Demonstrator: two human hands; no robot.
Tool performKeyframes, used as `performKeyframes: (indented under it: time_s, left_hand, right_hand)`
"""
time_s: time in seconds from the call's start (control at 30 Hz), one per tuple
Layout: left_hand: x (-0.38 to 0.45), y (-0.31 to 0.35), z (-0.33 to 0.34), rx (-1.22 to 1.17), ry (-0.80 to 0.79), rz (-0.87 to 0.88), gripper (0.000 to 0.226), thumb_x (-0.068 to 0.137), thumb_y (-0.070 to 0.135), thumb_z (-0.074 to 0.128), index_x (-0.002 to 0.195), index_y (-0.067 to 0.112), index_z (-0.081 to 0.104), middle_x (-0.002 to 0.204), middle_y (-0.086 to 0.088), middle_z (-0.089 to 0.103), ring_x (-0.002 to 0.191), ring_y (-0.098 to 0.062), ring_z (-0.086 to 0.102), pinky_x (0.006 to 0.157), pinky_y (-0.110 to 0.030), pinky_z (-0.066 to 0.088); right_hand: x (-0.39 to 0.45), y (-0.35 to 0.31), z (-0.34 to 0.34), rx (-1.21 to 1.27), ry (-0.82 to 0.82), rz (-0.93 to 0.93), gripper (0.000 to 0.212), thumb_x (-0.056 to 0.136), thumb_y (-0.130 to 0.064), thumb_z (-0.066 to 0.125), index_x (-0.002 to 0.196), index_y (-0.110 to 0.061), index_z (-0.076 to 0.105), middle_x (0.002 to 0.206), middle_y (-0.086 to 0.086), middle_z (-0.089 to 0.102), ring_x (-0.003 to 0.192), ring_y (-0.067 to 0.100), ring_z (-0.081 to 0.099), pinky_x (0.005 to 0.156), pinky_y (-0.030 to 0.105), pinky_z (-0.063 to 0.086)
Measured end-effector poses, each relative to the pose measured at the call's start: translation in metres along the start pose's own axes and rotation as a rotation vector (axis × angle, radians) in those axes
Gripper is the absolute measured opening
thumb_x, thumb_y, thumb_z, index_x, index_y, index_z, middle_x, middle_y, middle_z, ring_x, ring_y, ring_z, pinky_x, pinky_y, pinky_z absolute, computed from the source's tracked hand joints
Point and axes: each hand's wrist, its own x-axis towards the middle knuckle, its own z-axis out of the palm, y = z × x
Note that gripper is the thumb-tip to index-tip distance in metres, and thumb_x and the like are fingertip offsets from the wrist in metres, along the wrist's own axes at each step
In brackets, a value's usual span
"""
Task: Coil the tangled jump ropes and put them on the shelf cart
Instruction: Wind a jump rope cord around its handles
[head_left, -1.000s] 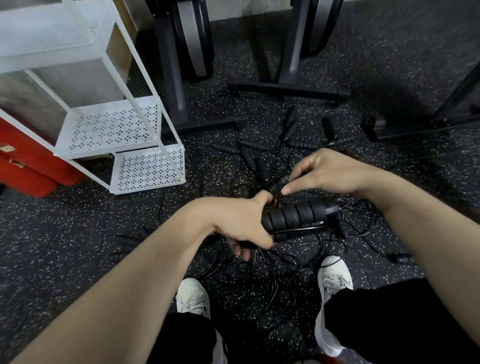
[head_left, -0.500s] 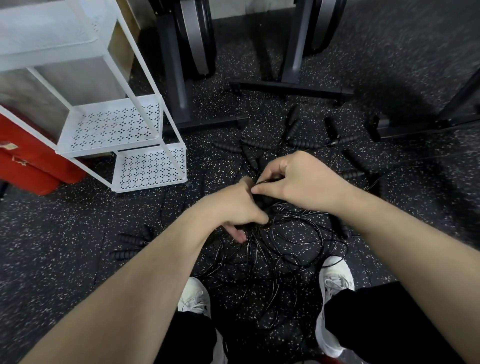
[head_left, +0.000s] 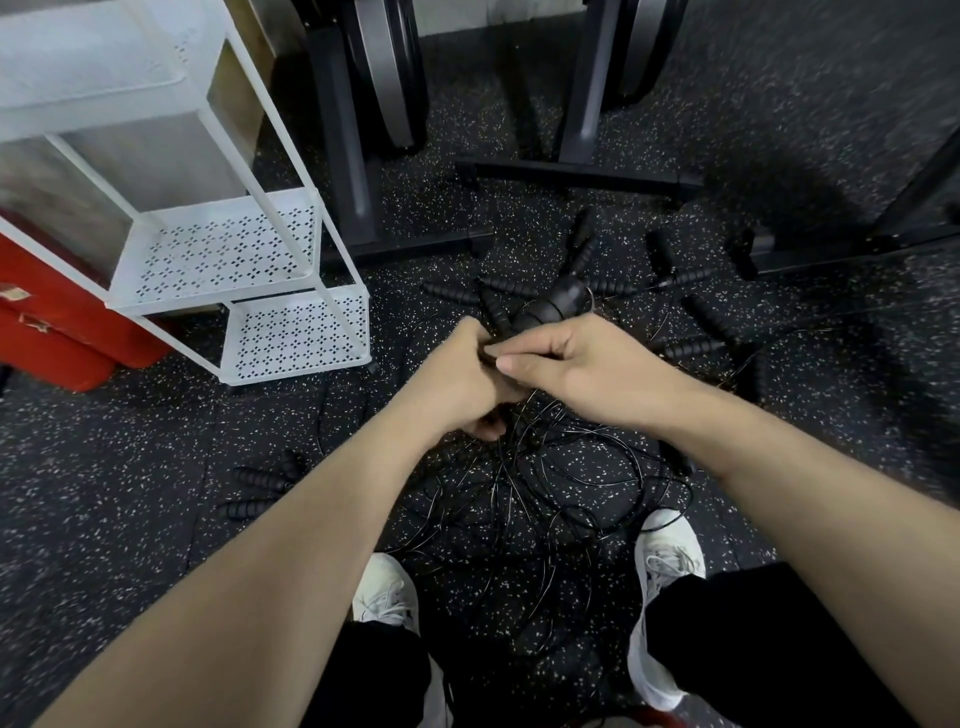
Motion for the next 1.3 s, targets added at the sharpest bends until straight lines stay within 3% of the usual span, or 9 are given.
performKeyframes:
  time_s: [0.07, 0.17, 0.4, 0.6, 0.77, 0.9, 1.07, 1.17, 1.3]
  left_hand:
    - [0.001, 0.001, -0.004, -0.214, 0.033, 0.003, 0.031, 0.091, 0.002, 0.073, 0.107, 0.017, 0.051, 0.097, -0.01, 0.067, 0.062, -0.019, 0.066, 0.062, -0.039, 0.062]
    - [0.001, 0.003, -0.004, -0.444, 0.065, -0.002, 0.042, 0.085, -0.003, 0.076, 0.117, 0.013, 0.054, 0.11, -0.014, 0.071, 0.082, -0.022, 0.074, 0.065, -0.039, 0.063]
    - [0.0, 0.006, -0.008, -0.662, -0.056, 0.034, 0.071, 0.082, -0.01, 0.077, 0.14, 0.016, 0.048, 0.128, -0.015, 0.069, 0.103, -0.031, 0.075, 0.076, -0.043, 0.062]
    - [-0.013, 0.015, -0.013, -0.604, -0.178, 0.117, 0.075, 0.087, -0.015, 0.068, 0.144, 0.024, 0.04, 0.12, -0.017, 0.068, 0.086, -0.031, 0.075, 0.067, -0.032, 0.061]
    - [-0.02, 0.016, -0.013, -0.587, -0.207, 0.166, 0.072, 0.091, -0.014, 0.062, 0.145, 0.026, 0.036, 0.095, -0.004, 0.075, 0.073, -0.023, 0.072, 0.051, -0.025, 0.055]
    - [-0.025, 0.018, -0.013, -0.669, -0.211, 0.159, 0.07, 0.091, -0.013, 0.061, 0.146, 0.023, 0.038, 0.096, -0.006, 0.074, 0.071, -0.023, 0.073, 0.048, -0.023, 0.054]
    - [-0.025, 0.025, -0.007, -0.936, -0.181, 0.161, 0.06, 0.086, 0.02, 0.07, 0.14, 0.007, 0.049, 0.099, -0.015, 0.075, 0.086, -0.031, 0.076, 0.064, -0.026, 0.062]
    - [-0.021, 0.025, 0.009, -0.981, -0.041, 0.109, 0.063, 0.089, 0.04, 0.071, 0.139, 0.005, 0.054, 0.1, -0.013, 0.075, 0.085, -0.026, 0.076, 0.073, -0.03, 0.062]
    - [-0.02, 0.024, 0.021, -0.963, 0.076, 0.098, 0.046, 0.098, 0.041, 0.066, 0.131, 0.012, 0.056, 0.093, -0.01, 0.073, 0.069, -0.019, 0.07, 0.062, -0.028, 0.057]
  right_hand:
    - [0.003, 0.002, 0.003, 0.031, -0.006, -0.002, 0.026, 0.103, -0.02, 0.058, 0.125, -0.028, 0.07, 0.073, -0.029, 0.071, 0.071, -0.006, 0.066, 0.081, 0.016, 0.051]
    - [0.004, 0.002, 0.006, 0.002, 0.0, 0.019, 0.034, 0.106, -0.018, 0.051, 0.138, -0.026, 0.06, 0.065, -0.024, 0.06, 0.057, -0.004, 0.053, 0.061, 0.011, 0.041]
    - [0.01, 0.007, -0.004, 0.097, 0.111, 0.147, 0.025, 0.097, -0.036, 0.066, 0.111, -0.02, 0.052, 0.062, -0.011, 0.057, 0.042, -0.003, 0.044, 0.048, 0.016, 0.033]
    - [0.008, 0.008, -0.022, 0.319, 0.053, 0.232, 0.04, 0.085, -0.041, 0.076, 0.116, -0.025, 0.056, 0.054, -0.013, 0.046, 0.048, 0.005, 0.034, 0.046, 0.02, 0.026]
    - [0.005, 0.007, -0.028, 0.449, -0.151, 0.288, 0.036, 0.077, -0.048, 0.073, 0.097, -0.019, 0.066, 0.055, -0.01, 0.033, 0.051, 0.009, 0.021, 0.051, 0.025, 0.017]
    - [0.006, 0.005, -0.026, 0.493, -0.131, 0.271, 0.022, 0.074, -0.047, 0.074, 0.068, -0.027, 0.073, 0.053, -0.009, 0.033, 0.05, 0.009, 0.021, 0.051, 0.026, 0.017]
    - [0.013, 0.009, -0.023, 0.659, 0.044, 0.249, 0.03, 0.062, -0.046, 0.082, 0.076, -0.02, 0.078, 0.055, -0.005, 0.038, 0.051, 0.009, 0.022, 0.049, 0.023, 0.018]
    - [0.014, 0.011, -0.02, 0.675, 0.143, 0.284, 0.032, 0.07, -0.045, 0.081, 0.082, -0.016, 0.076, 0.048, -0.009, 0.034, 0.048, 0.009, 0.022, 0.05, 0.026, 0.018]
    - [0.015, 0.012, -0.011, 0.69, 0.195, 0.321, 0.025, 0.08, -0.039, 0.081, 0.073, -0.017, 0.072, 0.05, -0.007, 0.04, 0.046, 0.008, 0.026, 0.047, 0.023, 0.02]
